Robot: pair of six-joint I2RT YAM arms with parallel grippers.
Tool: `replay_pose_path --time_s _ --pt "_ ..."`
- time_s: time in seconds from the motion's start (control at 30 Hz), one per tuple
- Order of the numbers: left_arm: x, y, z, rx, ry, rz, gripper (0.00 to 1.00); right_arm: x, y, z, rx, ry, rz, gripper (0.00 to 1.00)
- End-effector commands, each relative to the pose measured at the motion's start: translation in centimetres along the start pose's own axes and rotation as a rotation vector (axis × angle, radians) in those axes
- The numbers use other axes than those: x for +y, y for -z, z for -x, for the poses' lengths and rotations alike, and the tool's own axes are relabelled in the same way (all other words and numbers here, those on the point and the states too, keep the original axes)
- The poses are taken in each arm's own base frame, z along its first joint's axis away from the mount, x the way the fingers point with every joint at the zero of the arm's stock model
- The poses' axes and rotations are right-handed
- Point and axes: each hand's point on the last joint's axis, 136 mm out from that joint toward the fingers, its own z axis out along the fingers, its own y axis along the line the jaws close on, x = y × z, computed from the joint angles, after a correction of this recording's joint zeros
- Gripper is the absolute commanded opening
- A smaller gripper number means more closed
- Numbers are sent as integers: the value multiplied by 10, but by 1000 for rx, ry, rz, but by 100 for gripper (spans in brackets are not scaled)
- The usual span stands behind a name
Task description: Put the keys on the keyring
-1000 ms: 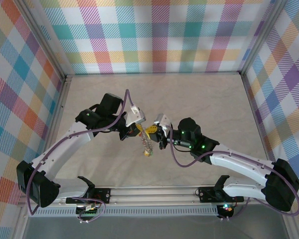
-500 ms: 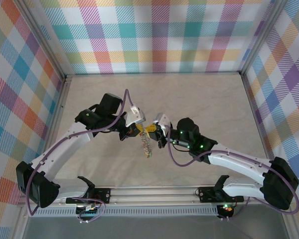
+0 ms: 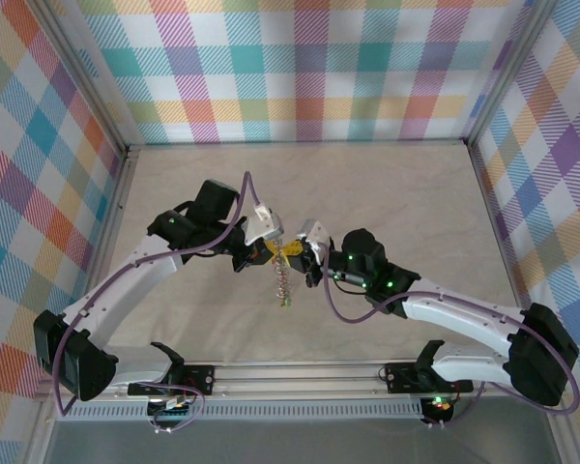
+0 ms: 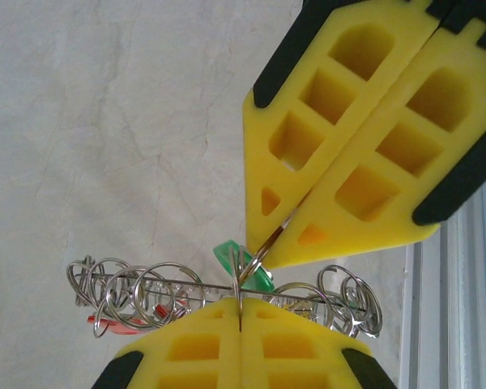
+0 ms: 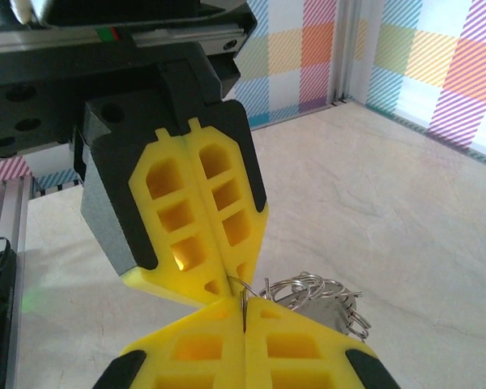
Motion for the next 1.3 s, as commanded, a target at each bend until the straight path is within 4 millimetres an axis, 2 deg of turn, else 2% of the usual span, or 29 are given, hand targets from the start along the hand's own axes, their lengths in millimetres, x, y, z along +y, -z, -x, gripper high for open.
replay_pose_path --time_s 0.0,0.27,0.8,1.27 --pt "-2 11 18 -67 -37 -3 0 -8 -1 15 -29 8 -50 0" --pt "-1 10 15 -64 -37 7 0 -15 2 11 -17 -27 -95 0" --pt "2 12 11 -78 -58 55 0 -10 11 4 2 -84 -81 0" --pt "5 10 13 -141 -81 91 0 -10 9 -15 66 -167 -78 0"
